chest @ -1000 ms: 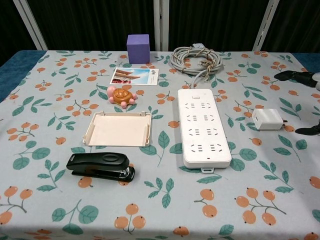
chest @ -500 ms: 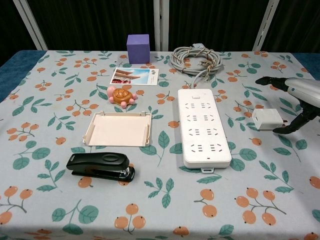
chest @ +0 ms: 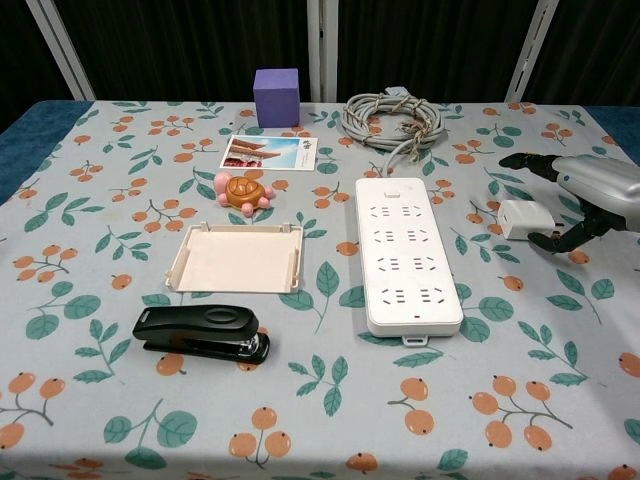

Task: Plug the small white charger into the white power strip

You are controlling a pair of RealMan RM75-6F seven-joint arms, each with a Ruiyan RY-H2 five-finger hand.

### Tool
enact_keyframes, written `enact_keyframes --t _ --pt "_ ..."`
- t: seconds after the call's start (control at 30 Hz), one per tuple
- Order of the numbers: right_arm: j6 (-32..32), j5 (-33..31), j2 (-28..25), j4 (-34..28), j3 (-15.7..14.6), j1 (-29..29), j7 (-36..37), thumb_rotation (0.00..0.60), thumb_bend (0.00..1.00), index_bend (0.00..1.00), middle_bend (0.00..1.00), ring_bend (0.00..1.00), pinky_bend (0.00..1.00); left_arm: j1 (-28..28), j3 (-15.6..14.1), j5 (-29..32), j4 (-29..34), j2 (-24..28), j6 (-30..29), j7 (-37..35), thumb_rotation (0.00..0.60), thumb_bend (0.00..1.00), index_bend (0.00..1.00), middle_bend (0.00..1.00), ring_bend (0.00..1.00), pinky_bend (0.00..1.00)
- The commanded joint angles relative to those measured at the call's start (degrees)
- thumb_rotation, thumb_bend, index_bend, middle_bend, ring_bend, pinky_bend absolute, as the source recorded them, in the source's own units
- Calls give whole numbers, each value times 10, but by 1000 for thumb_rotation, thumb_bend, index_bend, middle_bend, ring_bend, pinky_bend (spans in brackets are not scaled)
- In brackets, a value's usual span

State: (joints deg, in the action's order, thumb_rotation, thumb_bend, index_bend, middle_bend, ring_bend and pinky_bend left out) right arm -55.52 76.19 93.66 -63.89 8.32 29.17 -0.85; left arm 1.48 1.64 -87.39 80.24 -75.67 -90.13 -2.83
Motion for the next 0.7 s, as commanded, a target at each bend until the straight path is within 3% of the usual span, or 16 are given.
enact_keyframes --t 0.03,0.7 --pt "2 -7 4 8 6 5 -1 600 308 0 55 0 0 0 0 1 -1 0 1 -1 600 221 0 45 0 0" --pt "66 -76 16 79 69 78 -20 600 305 0 67 0 0 5 3 14 -9 -3 22 -5 600 221 0 45 0 0"
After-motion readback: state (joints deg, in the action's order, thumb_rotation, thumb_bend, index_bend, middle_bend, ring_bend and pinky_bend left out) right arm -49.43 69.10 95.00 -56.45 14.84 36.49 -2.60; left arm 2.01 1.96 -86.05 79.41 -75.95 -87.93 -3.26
